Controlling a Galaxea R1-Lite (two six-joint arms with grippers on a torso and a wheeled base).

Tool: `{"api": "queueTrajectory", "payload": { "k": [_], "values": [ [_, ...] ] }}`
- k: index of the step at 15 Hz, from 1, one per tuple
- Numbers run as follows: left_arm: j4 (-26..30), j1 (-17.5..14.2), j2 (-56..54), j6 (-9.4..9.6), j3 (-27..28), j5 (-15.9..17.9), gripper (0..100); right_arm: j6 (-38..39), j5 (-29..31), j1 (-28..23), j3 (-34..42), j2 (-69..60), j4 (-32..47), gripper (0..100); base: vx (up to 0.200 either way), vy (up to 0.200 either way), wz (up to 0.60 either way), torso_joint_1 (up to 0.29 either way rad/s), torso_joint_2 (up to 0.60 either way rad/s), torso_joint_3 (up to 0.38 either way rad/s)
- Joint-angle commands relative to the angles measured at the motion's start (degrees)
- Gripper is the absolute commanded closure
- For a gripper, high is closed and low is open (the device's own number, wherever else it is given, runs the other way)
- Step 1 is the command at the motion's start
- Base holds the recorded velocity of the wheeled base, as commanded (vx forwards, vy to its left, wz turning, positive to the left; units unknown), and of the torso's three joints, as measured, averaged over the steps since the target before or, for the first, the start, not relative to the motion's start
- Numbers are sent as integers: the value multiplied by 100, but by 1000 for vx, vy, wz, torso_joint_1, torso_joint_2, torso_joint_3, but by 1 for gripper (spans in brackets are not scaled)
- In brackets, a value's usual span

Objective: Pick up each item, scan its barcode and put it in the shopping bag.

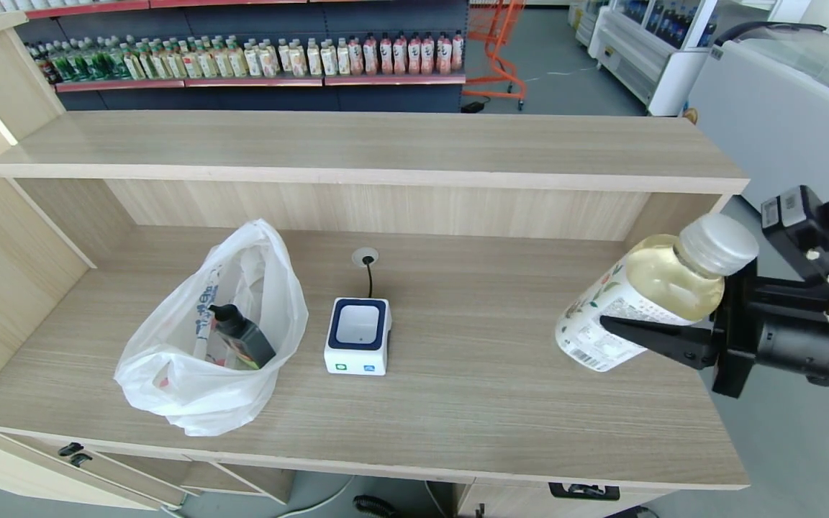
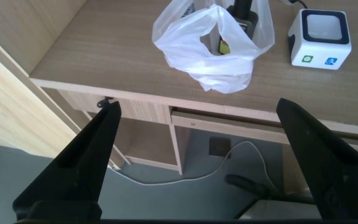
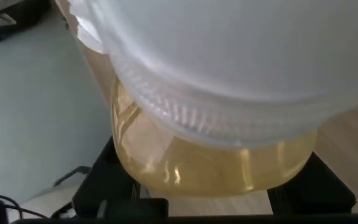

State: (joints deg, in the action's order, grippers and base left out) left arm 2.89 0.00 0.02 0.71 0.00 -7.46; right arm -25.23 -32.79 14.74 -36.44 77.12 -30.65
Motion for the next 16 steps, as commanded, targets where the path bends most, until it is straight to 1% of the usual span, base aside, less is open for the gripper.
{"api": "queueTrajectory", "payload": {
  "k": [1, 2, 4, 5, 9, 11, 14, 16],
  "values": [
    [1, 0, 6, 0, 0, -1, 0, -746, 766, -867, 234, -294, 129, 100, 0, 0, 0, 0, 0, 0],
    [1, 0, -2, 0, 0, -1, 0, -939, 880, -894, 330, -390, 129, 100, 0, 0, 0, 0, 0, 0],
    [1, 0, 6, 0, 0, -1, 0, -1836, 1205, -903, 532, -417, 94, 100, 0, 0, 0, 0, 0, 0],
    [1, 0, -2, 0, 0, -1, 0, -2302, 1231, -946, 585, -434, 41, 100, 0, 0, 0, 0, 0, 0],
    [1, 0, 6, 0, 0, -1, 0, -3383, 1258, -1008, 612, -311, -442, 100, 0, 0, 0, 0, 0, 0],
    [1, 0, -2, 8, 0, -1, 0, -3559, 1249, -999, 559, -329, -451, 100, 0, 0, 0, 0, 0, 0],
    [1, 0, -2, 17, 0, -1, 0, -3611, 1249, -1008, 524, -355, -442, 100, 0, 0, 0, 0, 0, 0],
    [1, 0, 6, 8, 0, -1, 0, -3603, 1231, -990, 497, -390, -442, 100, 0, 200, 0, 5, 2, 0]
  ]
}}
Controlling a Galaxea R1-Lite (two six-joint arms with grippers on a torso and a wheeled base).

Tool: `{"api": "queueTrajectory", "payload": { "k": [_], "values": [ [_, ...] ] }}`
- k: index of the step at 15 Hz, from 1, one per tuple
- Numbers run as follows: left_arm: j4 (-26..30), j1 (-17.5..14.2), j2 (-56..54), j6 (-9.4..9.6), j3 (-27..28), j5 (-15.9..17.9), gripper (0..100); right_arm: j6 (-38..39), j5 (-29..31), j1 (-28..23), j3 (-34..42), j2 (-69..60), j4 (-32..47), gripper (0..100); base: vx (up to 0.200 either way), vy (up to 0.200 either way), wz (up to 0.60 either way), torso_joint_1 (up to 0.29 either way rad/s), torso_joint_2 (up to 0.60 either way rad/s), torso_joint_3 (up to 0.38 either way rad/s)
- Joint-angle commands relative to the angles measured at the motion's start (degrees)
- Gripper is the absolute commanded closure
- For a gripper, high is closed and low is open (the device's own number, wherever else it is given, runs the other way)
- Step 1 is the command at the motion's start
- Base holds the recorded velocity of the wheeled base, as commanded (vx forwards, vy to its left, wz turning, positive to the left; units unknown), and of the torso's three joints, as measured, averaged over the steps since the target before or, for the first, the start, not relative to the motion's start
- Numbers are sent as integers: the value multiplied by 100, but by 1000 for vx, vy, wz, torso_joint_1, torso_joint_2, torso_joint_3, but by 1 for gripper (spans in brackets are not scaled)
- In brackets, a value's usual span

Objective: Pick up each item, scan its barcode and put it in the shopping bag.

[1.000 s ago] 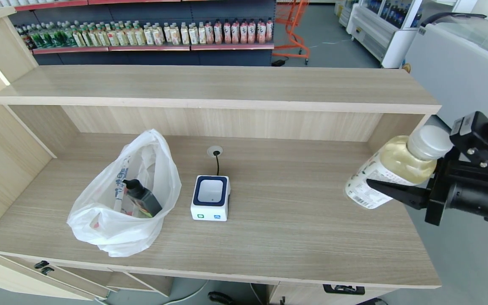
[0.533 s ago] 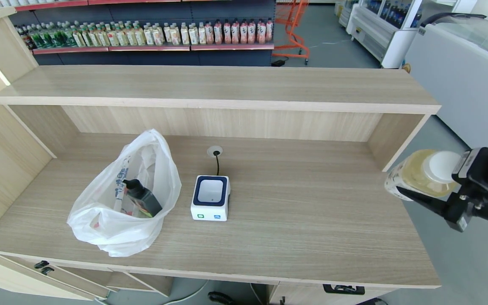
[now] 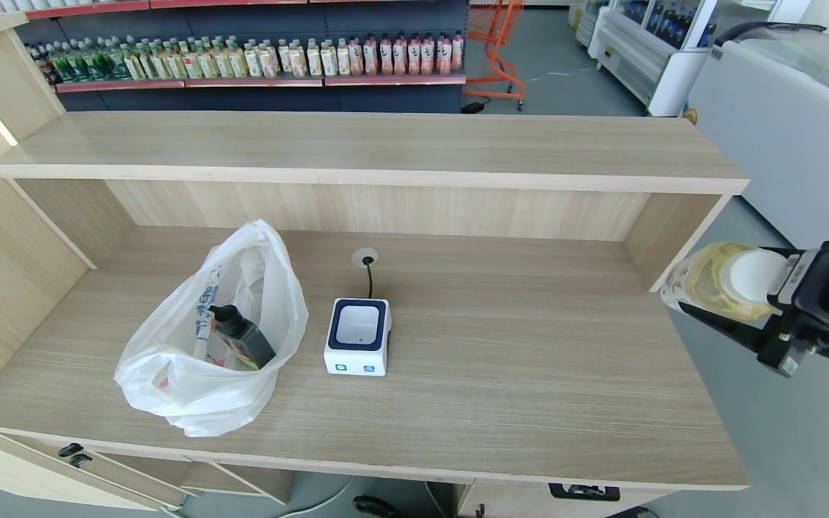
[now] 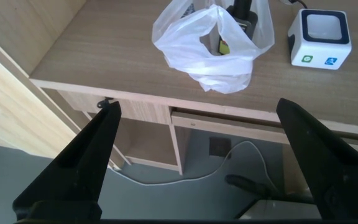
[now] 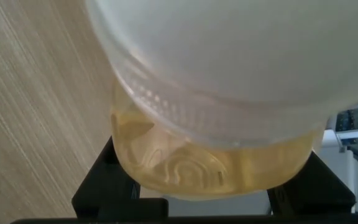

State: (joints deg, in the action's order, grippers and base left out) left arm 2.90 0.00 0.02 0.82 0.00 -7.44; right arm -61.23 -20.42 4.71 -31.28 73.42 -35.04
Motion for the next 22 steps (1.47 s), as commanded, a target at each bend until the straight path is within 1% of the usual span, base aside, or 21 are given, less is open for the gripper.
{"api": "queueTrajectory", "payload": {
  "k": [1, 7, 9, 16, 20, 22],
  "values": [
    [0, 0, 6, -3, 0, -3, 0, 6, -32, 30, -18, -39, 6, 100, 0, 200, 0, 2, -2, 7],
    [0, 0, -2, -20, 0, -3, 0, 68, -190, 30, -106, 84, 23, 100, 0, 200, 0, 2, 4, 2],
    [0, 0, -2, -64, 0, -3, 0, 340, -182, 30, -106, 137, 14, 100, 0, 200, 0, 2, 2, 5],
    [0, 0, -2, -20, 0, -3, 0, 358, -217, 30, -185, 436, -3, 100, 0, 200, 0, 4, -1, 0],
    [0, 0, -2, -11, 0, -3, 0, 358, -481, 30, -185, 524, -3, 100, 0, 0, 0, 0, 0, 0],
    [0, 0, -2, 24, 0, -3, 0, 358, -727, 30, -185, 629, -3, 100, 200, 0, 0, 7, 5, 2]
  ]
}}
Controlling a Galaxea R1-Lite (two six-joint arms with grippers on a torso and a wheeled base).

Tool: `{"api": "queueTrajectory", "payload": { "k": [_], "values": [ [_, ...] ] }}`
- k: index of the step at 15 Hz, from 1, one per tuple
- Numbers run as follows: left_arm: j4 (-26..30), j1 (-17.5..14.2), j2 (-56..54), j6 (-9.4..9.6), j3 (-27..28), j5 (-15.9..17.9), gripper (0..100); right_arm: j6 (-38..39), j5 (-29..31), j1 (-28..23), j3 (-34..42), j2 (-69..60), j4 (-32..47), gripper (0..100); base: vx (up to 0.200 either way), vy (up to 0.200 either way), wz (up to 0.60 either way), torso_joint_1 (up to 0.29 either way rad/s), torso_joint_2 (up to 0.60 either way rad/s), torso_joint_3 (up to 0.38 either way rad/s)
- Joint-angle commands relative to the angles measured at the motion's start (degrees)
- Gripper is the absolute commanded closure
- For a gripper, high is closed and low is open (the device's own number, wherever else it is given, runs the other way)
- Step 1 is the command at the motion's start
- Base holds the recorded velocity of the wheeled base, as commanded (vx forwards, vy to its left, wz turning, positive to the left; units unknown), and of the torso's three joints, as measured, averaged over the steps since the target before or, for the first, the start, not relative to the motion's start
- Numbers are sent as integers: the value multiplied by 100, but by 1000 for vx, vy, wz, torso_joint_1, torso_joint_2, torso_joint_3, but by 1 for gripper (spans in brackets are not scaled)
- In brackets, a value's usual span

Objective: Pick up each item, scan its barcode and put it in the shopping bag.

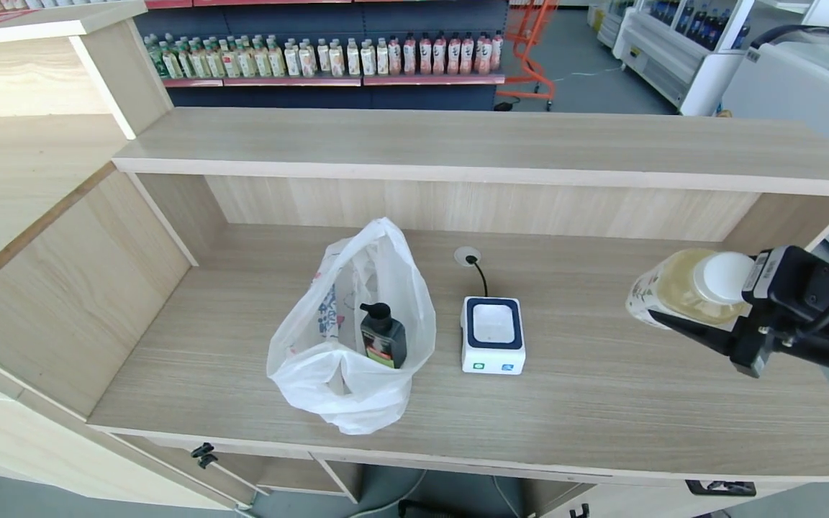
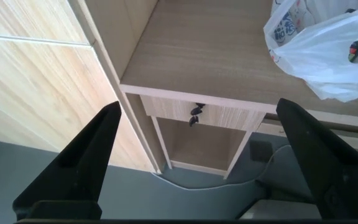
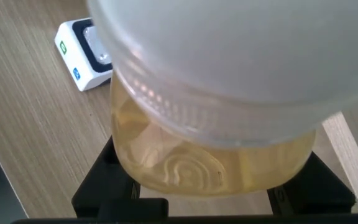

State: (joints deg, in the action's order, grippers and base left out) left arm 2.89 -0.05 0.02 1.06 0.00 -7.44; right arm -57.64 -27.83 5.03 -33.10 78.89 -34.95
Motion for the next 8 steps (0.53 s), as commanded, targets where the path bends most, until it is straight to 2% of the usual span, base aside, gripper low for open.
{"api": "queueTrajectory", "payload": {
  "k": [1, 3, 8],
  "values": [
    [1, 5, -2, -1, 0, -3, 0, -2, -91, -2, -4, 136, -12, 100, 200, 0, 0, -17, -2, 7],
    [1, 5, -2, -1, 0, -3, 0, -11, -328, -11, 5, 268, -21, 100, 200, 0, 0, -5, -10, 10],
    [1, 5, -2, -36, 0, -3, 0, -90, -1154, -11, -21, 839, -38, 100, 0, 0, 0, 0, 0, 0]
  ]
}}
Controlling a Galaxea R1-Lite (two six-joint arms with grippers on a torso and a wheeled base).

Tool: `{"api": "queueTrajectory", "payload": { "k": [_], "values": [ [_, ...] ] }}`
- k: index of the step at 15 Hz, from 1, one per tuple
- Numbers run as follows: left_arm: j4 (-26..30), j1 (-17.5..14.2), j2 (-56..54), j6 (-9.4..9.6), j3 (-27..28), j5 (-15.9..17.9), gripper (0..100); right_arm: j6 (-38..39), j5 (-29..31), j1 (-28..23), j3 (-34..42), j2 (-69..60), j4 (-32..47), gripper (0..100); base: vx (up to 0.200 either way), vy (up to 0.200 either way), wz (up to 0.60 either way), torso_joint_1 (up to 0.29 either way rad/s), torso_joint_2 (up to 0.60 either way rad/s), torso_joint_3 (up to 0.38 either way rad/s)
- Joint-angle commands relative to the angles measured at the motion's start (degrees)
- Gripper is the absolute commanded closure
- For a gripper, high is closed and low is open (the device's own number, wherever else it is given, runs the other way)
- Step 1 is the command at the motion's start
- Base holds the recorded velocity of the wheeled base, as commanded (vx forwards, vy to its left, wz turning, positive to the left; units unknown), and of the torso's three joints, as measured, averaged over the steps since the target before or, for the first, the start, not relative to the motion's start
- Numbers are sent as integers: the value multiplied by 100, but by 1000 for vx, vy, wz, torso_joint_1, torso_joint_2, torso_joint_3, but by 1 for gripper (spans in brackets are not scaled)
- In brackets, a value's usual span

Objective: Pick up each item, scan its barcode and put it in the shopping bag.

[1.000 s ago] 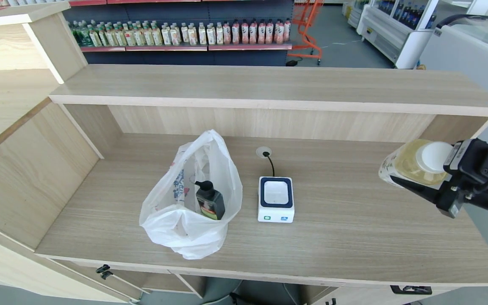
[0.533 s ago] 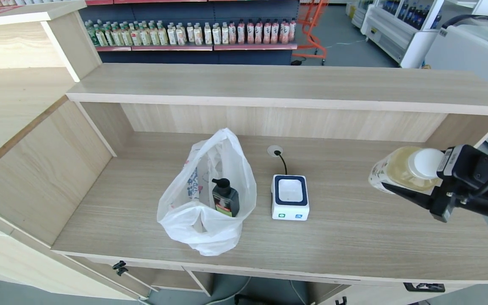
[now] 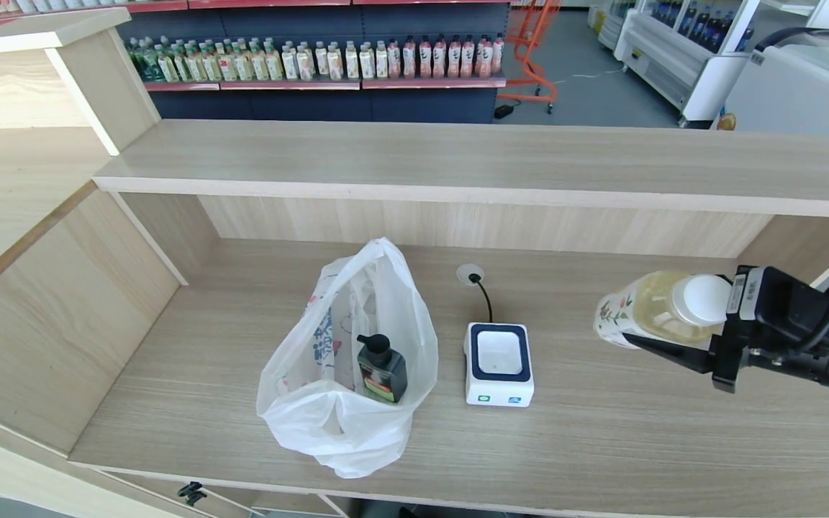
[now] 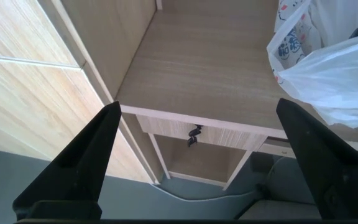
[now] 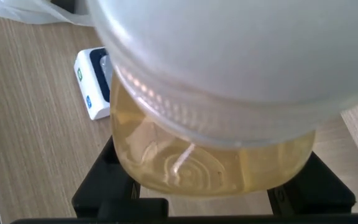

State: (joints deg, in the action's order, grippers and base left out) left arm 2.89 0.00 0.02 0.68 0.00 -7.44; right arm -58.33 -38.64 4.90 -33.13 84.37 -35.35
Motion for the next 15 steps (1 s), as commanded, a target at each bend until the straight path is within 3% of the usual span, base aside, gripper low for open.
{"api": "queueTrajectory", "payload": {
  "k": [1, 4, 8, 15],
  "values": [
    [1, 0, -2, 2, 0, -3, 0, -29, -152, 11, -35, 334, 2, 100, 0, 0, 0, 0, 0, 0],
    [1, 0, -2, 2, 0, -3, 0, -513, -741, 46, -53, 721, 11, 100, 0, 0, 0, 0, 0, 0],
    [1, 0, -2, 2, 0, -3, 0, -794, -882, 72, -44, 958, 11, 100, 0, 0, 0, 0, 0, 0],
    [1, 0, -2, 2, 0, -3, 0, -855, -1075, 415, -1362, 1987, 2, 100, 0, 0, 0, 0, 0, 0]
  ]
}}
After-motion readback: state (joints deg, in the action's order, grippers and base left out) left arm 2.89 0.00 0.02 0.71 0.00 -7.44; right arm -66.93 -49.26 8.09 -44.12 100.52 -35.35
